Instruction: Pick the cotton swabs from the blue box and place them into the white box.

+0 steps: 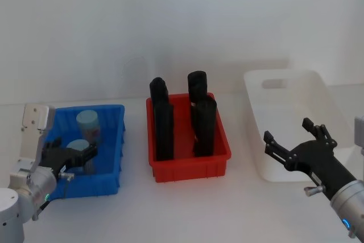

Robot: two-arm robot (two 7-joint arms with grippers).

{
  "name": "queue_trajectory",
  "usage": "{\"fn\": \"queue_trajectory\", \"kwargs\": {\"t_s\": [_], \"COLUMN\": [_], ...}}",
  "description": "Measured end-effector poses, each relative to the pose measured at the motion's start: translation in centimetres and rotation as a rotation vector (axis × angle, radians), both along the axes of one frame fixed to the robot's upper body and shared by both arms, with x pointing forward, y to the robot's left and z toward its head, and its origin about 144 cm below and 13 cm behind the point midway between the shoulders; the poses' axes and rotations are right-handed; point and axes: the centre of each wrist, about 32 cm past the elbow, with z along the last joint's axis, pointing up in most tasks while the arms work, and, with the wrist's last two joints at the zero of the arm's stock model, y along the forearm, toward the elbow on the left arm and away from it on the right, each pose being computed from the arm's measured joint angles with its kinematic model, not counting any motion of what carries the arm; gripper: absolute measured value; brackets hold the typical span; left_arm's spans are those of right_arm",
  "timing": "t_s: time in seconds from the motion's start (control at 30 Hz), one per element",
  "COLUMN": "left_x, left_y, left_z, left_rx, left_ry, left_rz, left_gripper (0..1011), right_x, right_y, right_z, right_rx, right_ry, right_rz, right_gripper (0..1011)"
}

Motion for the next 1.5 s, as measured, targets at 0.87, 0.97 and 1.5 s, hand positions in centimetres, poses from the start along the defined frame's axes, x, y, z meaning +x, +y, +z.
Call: {"fn": "queue_trajectory", "kwargs": {"t_s": [0.87,0.97,1.5], "left_x": [0.3,0.2,0.0], "left_y": [0.5,0.5,-0.2], "left_z": [-0.2,0.4,5.8], "left_rx": [-0.052,-0.045,0.02], "left_ry": [-0.01,-0.027,-0.11], "left_rz": [-0.033,-0.044,-0.179], "left_gripper": [670,669,670], "right_x": [0.0,0.0,0.0], "right_y": [0.0,0.0,0.0], "right_z": [0.0,0.0,0.0], "right_rx": [0.0,0.0,0.0], "right_ry": [0.0,0.0,0.0], "right_rz": [0.0,0.0,0.0], "right_gripper": [1001,1001,1002]}}
